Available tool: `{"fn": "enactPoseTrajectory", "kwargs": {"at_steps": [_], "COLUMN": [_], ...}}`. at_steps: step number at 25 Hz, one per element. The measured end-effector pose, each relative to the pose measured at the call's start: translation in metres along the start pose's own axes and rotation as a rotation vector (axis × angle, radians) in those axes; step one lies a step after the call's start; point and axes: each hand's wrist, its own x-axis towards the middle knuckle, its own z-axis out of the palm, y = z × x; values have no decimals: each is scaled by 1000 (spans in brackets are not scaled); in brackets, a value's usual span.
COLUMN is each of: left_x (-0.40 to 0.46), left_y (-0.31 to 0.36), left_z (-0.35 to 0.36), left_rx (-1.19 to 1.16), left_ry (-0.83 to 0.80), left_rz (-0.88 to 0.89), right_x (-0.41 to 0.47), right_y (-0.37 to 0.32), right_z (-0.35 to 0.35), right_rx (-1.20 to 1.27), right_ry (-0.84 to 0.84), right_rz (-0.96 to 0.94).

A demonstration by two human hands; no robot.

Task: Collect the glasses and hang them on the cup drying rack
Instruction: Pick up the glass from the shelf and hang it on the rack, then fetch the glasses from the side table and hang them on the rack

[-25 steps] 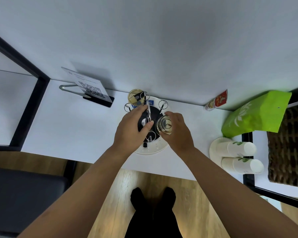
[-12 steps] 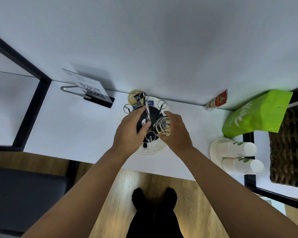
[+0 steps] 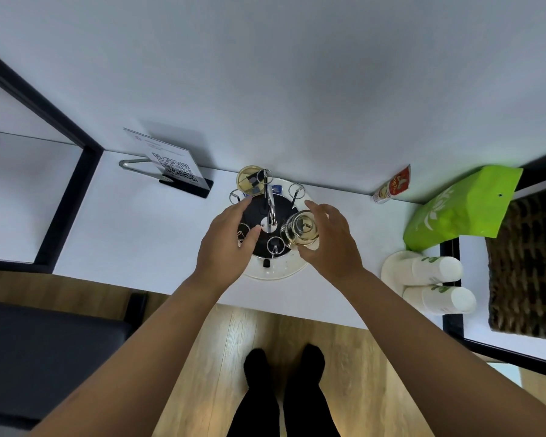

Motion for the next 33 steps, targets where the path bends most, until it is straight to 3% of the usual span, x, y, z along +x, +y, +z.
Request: {"fn": "enactPoseTrajectory", "kwargs": {"at_steps": [10, 17, 25, 33], "left_x": [0, -10, -13, -47], "left_y": [49, 147, 317, 395], "left_z": [-28, -67, -155, -217], "left_rx": [60, 41, 26, -52], "left_ry": [-97, -336, -190, -33], "left_rz": [193, 407, 742, 864], "right_x": [-40, -96, -144, -178], "right_y": [-22, -71, -122, -156], "right_z": [-65, -187, -351, -411], "right_rx": [29, 41, 45, 161], "right_ry": [30, 201, 502, 716], "right_rz": [3, -27, -47, -84]}}
